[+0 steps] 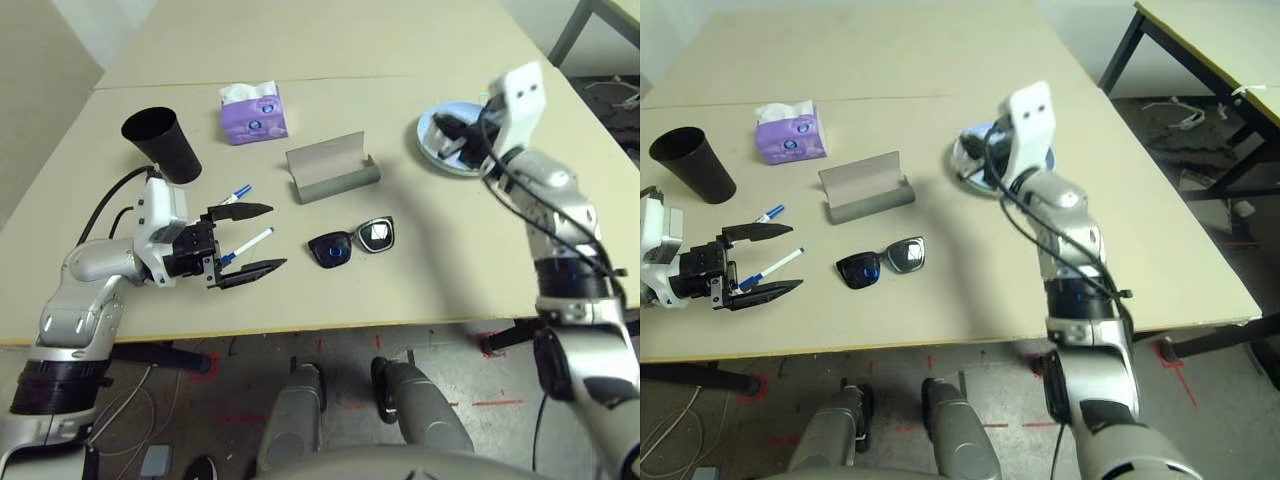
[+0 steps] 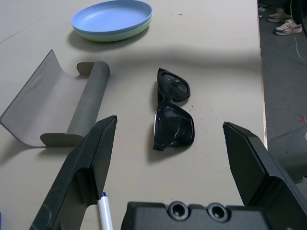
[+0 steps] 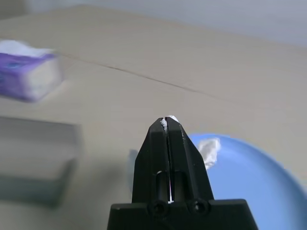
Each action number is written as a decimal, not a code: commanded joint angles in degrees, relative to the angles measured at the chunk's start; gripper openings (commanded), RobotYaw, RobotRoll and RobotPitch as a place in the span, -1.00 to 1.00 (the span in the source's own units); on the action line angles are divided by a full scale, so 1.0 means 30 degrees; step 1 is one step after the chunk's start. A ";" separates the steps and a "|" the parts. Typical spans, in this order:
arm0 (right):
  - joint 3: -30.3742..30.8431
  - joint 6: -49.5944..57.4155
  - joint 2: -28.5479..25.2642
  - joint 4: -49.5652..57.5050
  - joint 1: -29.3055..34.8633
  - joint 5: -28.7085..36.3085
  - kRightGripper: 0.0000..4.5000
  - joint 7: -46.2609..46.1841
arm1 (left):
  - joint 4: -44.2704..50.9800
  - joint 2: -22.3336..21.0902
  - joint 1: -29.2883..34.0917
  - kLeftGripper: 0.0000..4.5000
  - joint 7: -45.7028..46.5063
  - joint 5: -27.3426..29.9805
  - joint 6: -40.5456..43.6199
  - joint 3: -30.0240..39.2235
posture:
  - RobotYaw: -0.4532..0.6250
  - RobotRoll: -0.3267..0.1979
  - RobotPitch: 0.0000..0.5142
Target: Organize and tidy the items on the table.
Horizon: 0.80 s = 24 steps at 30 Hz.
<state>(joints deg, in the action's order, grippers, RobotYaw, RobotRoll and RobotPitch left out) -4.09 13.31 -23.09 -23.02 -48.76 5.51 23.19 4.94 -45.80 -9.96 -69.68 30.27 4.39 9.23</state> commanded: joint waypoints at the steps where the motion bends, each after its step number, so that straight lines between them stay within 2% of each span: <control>1: 0.0029 -0.1508 0.0073 -0.3246 -0.1007 -0.1059 -0.99 -0.1462 | -0.0243 0.0075 -0.0051 1.00 0.0057 -0.0361 -0.0275 0.0036 | -0.30 0.25 -0.25; 3: 0.0145 -0.2009 0.0280 -0.4602 -0.1586 -0.1304 -0.99 -0.1826 | -0.0189 0.0092 -0.0066 1.00 0.0101 -0.0376 -0.0283 0.0011 | -0.29 0.25 -0.25; 6: 0.0223 -0.2557 0.0561 -0.5319 -0.1917 -0.1399 -0.57 -0.1851 | 0.0082 0.0087 0.0019 1.00 0.0238 -0.0344 -0.0196 0.0062 | -0.28 0.25 -0.25; 11: 0.0292 -0.1962 0.0267 -0.3773 -0.1037 -0.1287 0.22 -0.1187 | -0.0009 0.0047 0.0214 1.00 0.0350 -0.0350 -0.0252 0.0185 | -0.29 0.25 -0.24; 16: 0.1030 0.1282 -0.1246 0.0253 0.0657 -0.0389 0.98 0.2627 | -0.0193 0.0051 0.0161 1.00 0.0224 -0.0296 -0.0251 0.0129 | -0.32 0.25 -0.23; 21: 0.2980 0.6030 -0.4228 0.6711 0.2775 0.0819 0.99 0.7423 | -0.0530 -0.0130 0.0209 1.00 -0.0327 -0.0044 0.0003 0.0136 | -0.36 0.25 -0.22; 24: 0.4030 0.8701 -0.5488 0.9673 0.2883 0.1355 0.99 0.9012 | -0.0603 -0.0528 0.0634 1.00 -0.1118 0.0131 0.0141 0.0215 | -0.37 0.25 -0.20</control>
<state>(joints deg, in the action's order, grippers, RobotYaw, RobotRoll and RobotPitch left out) 5.66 35.50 -38.62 1.58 -40.18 8.27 47.52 3.65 -46.54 -9.34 -71.47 30.37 4.26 9.39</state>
